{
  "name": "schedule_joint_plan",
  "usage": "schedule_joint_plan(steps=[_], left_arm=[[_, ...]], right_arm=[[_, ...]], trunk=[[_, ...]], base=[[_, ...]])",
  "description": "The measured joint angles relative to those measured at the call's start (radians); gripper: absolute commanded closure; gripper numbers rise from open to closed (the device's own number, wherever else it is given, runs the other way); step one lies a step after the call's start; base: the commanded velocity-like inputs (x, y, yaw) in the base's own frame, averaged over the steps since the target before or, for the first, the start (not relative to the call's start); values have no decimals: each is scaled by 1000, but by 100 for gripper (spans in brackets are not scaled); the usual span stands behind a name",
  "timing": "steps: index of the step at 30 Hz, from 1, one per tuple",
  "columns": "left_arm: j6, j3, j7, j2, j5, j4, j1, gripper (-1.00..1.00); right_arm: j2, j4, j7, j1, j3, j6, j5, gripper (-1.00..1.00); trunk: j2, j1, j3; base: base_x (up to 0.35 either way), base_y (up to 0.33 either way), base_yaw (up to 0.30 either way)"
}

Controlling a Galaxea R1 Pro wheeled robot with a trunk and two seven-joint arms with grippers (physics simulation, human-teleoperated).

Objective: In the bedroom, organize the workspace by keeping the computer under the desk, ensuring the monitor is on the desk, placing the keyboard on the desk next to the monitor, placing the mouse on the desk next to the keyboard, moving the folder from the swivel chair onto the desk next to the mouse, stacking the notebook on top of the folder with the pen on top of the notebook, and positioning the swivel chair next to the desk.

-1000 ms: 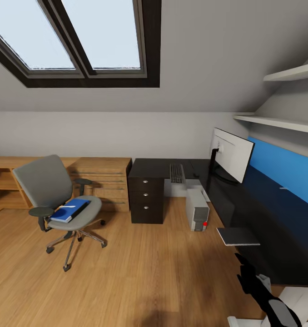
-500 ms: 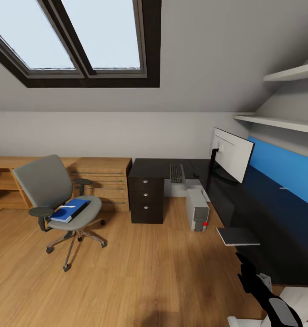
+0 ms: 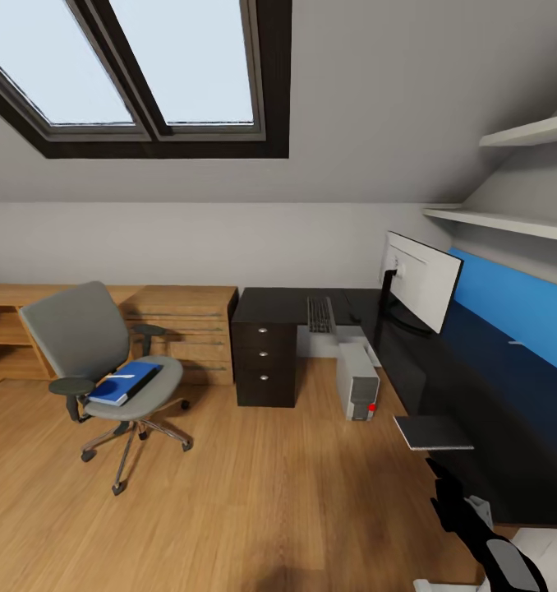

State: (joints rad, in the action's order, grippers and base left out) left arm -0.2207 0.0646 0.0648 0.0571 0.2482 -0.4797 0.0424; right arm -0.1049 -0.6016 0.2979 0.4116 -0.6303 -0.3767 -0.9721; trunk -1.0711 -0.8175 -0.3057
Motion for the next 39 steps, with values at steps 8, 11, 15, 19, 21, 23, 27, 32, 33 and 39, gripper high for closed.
schedule_joint_plan(steps=[8, 11, 15, 19, 21, 23, 27, 32, 33, 39], left_arm=[[-1, 0, 0, 0, -1, -6, 0, -100], [-2, 0, 0, 0, 0, -6, 0, -100], [-4, 1, -1, 0, 0, -4, 0, -100], [-5, 2, -1, -1, 1, -2, 0, -100], [-5, 2, -2, -1, 1, -1, 0, -100], [-6, 2, -2, -1, 1, 0, 0, -100], [-9, 2, -2, -3, 2, 2, 0, -100], [-30, 2, -3, -6, 3, 3, 0, -100], [-33, 3, -2, -7, 4, 4, 0, -100], [-42, 2, -3, -10, 4, 8, 0, -100]], right_arm=[[-1, 1, -6, 0, 0, 0, 0, -100], [-1, 1, -6, 0, 0, 0, 0, -100], [-2, 2, -7, 0, 0, 0, 0, -100], [-3, 2, -7, 0, 0, 0, 1, -100], [-3, 2, -6, 0, -1, 0, 1, -100], [-4, 2, -6, 0, -1, 0, 1, -100], [-4, 2, -7, 0, -1, 0, 1, -100], [-4, 2, -6, 0, -1, 0, 1, -100], [-4, 2, -6, 0, -1, 0, 1, -100], [-4, 3, -4, 0, -1, 1, 1, -100]], trunk=[[0, 0, 0], [0, 0, 0], [0, 0, 0], [0, 0, 0], [0, 0, 0], [0, 0, 0], [0, 0, 0], [0, 0, 0], [0, 0, 0], [0, 0, 0]], base=[[161, 0, 0], [46, 0, 0], [22, 0, 0], [15, 0, 0], [58, -3, 0], [120, -20, 0], [197, -49, 0], [127, -31, 0], [55, -13, 0], [29, -10, 0]])
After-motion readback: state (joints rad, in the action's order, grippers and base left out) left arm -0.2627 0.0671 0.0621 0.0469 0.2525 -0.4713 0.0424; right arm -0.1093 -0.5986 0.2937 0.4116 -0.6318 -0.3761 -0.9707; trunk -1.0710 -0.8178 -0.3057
